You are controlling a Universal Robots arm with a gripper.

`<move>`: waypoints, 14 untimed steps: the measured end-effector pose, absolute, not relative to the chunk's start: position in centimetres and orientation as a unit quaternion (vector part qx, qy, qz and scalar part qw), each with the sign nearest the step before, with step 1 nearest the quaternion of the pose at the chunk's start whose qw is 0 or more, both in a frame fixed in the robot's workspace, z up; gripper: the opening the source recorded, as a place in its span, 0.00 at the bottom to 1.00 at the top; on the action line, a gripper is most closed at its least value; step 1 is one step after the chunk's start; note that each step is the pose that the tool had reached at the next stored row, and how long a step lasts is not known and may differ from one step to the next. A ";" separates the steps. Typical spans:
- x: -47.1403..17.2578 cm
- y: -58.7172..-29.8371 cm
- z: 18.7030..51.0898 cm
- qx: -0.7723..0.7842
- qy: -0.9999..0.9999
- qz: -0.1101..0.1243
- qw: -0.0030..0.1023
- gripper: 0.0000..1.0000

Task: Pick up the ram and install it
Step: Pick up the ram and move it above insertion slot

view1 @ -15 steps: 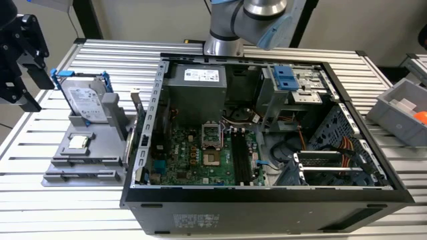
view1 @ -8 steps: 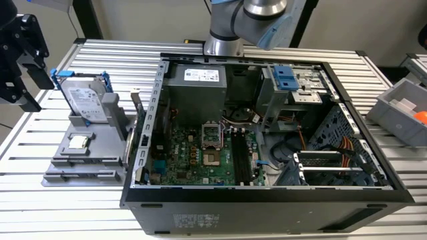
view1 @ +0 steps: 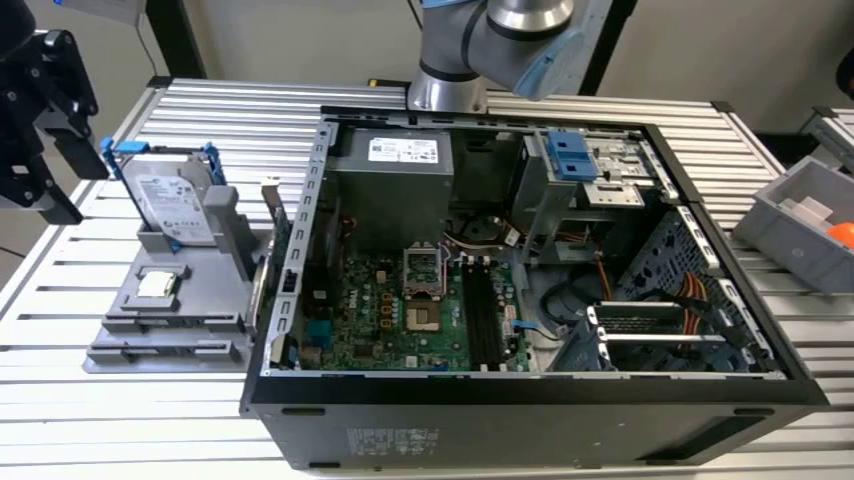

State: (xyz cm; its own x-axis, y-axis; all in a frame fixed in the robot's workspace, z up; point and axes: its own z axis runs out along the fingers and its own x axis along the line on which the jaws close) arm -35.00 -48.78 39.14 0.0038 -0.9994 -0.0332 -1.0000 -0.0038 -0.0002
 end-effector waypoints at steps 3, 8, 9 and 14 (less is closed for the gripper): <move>-35.0 -48.8 39.0 -0.709 0.705 0.012 0.011 1.00; -35.0 -48.8 38.7 -0.710 0.704 0.012 0.011 1.00; -35.0 -48.8 38.7 -0.710 0.704 0.012 0.011 1.00; -35.0 -49.0 38.5 -0.712 0.702 0.012 0.011 1.00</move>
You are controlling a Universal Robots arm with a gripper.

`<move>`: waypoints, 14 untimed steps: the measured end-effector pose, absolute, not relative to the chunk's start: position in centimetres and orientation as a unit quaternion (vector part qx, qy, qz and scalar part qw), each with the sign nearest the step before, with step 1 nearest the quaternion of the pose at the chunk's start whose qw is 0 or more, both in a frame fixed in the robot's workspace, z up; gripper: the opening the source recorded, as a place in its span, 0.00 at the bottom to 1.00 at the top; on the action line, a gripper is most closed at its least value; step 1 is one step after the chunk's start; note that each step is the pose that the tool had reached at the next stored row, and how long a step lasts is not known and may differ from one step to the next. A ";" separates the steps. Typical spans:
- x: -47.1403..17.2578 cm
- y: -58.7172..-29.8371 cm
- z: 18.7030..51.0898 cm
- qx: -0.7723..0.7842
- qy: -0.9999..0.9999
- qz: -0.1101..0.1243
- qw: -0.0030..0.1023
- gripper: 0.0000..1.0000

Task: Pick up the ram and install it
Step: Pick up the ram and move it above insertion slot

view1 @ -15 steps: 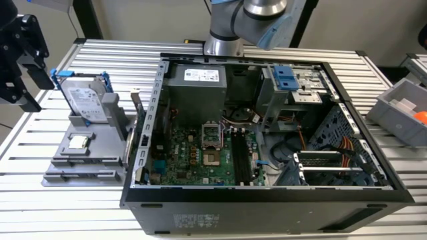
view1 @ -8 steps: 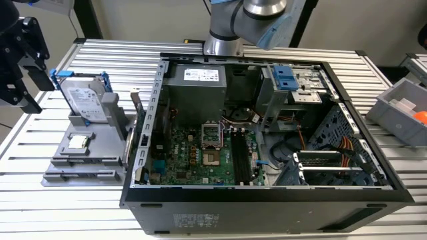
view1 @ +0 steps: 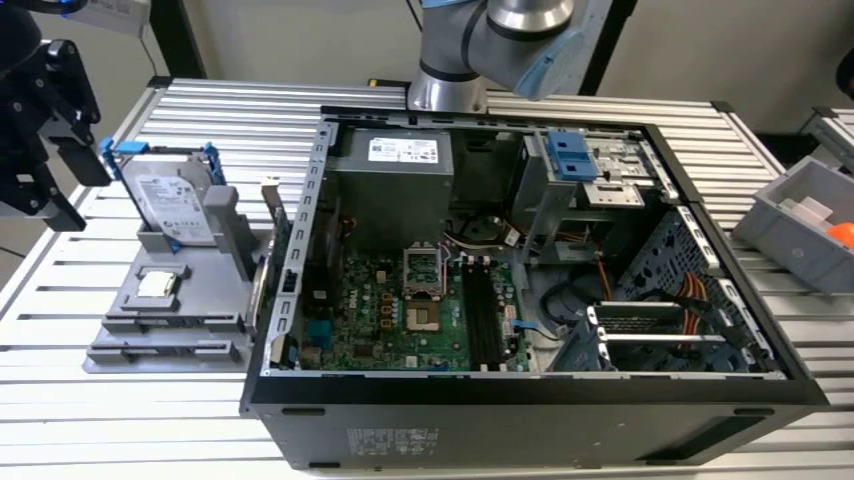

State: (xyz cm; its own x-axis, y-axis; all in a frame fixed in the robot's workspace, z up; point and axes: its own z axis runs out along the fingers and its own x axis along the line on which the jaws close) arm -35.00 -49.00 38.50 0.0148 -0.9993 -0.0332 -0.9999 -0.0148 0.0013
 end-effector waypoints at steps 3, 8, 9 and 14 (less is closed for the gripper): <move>-35.0 -49.2 38.4 -0.713 0.701 0.012 0.011 1.00; -35.0 -49.4 38.2 -0.714 0.700 0.012 0.011 1.00; -35.0 -49.4 38.1 -0.714 0.700 0.012 0.011 1.00; -35.0 -49.4 37.9 -0.715 0.699 0.012 0.011 1.00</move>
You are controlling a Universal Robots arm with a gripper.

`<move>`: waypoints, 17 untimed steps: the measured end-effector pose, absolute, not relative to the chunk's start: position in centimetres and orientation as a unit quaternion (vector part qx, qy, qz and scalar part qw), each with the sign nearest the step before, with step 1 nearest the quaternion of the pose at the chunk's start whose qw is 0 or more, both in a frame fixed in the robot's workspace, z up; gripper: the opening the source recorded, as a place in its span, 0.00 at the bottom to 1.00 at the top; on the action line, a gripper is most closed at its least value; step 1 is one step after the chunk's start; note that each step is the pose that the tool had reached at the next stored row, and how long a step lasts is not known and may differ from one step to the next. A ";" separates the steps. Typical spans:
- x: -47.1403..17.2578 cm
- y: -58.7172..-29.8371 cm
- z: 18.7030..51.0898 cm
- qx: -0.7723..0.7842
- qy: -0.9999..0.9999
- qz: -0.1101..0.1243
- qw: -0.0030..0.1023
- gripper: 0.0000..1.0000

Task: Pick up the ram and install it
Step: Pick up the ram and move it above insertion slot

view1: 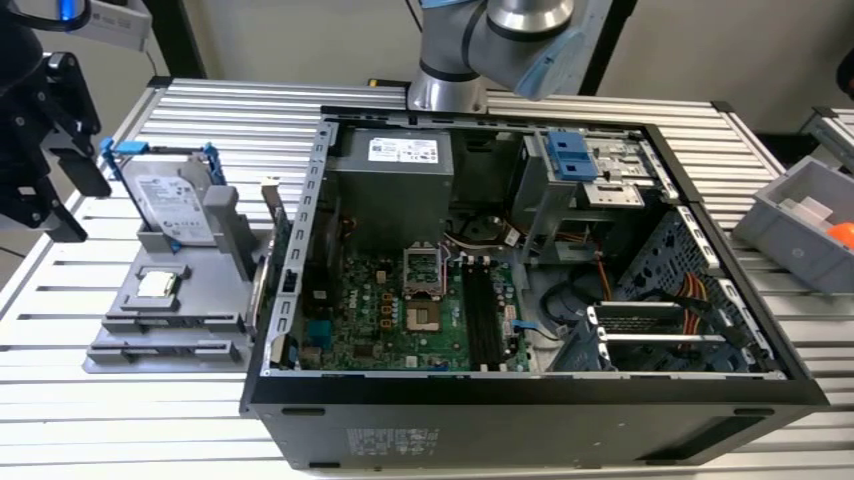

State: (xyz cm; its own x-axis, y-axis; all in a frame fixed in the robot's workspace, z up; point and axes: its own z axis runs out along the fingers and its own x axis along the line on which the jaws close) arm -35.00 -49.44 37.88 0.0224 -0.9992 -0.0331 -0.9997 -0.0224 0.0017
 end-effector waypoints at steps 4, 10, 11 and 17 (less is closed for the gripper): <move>-35.0 -49.4 37.7 -0.715 0.699 0.012 0.011 1.00; -35.0 -49.4 37.7 -0.715 0.699 0.012 0.011 1.00; -35.0 -49.4 37.7 -0.715 0.699 0.012 0.011 1.00; -35.0 -49.4 37.3 -0.715 0.699 0.012 0.011 1.00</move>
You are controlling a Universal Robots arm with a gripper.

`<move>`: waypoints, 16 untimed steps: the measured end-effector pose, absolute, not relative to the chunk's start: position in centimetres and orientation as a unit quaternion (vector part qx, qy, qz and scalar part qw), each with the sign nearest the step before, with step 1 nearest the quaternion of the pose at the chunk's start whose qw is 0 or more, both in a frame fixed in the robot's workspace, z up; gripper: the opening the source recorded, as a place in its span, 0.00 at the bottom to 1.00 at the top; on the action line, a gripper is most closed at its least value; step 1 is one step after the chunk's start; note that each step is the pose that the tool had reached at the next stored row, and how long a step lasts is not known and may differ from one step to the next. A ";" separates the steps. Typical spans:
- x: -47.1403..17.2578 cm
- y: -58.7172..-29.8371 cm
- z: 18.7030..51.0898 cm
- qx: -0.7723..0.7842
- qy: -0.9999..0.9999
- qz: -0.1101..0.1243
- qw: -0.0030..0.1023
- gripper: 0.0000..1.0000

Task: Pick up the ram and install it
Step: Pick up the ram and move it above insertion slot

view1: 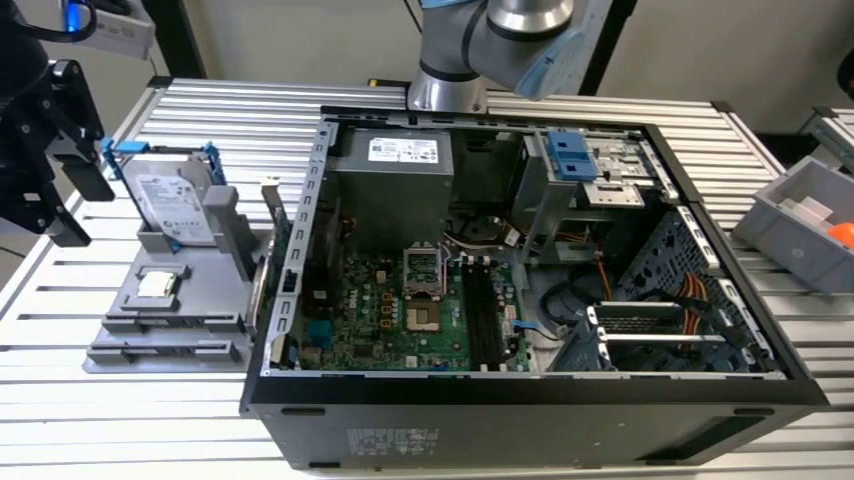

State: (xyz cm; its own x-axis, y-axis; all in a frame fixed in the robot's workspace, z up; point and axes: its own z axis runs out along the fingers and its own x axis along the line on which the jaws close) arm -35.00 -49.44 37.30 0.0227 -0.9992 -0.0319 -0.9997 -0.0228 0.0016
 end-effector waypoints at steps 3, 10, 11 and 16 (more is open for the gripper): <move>-35.0 -49.4 37.1 -0.715 0.699 0.012 0.011 1.00; -35.0 -49.4 36.5 -0.715 0.699 0.012 0.010 1.00; -35.0 -49.4 36.5 -0.715 0.699 0.012 0.010 1.00; -35.0 -49.4 36.1 -0.715 0.699 0.011 0.010 1.00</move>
State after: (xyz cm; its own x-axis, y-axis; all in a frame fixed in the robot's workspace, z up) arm -34.99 -49.44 36.11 0.0228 -0.9993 -0.0296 -0.9997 -0.0228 0.0017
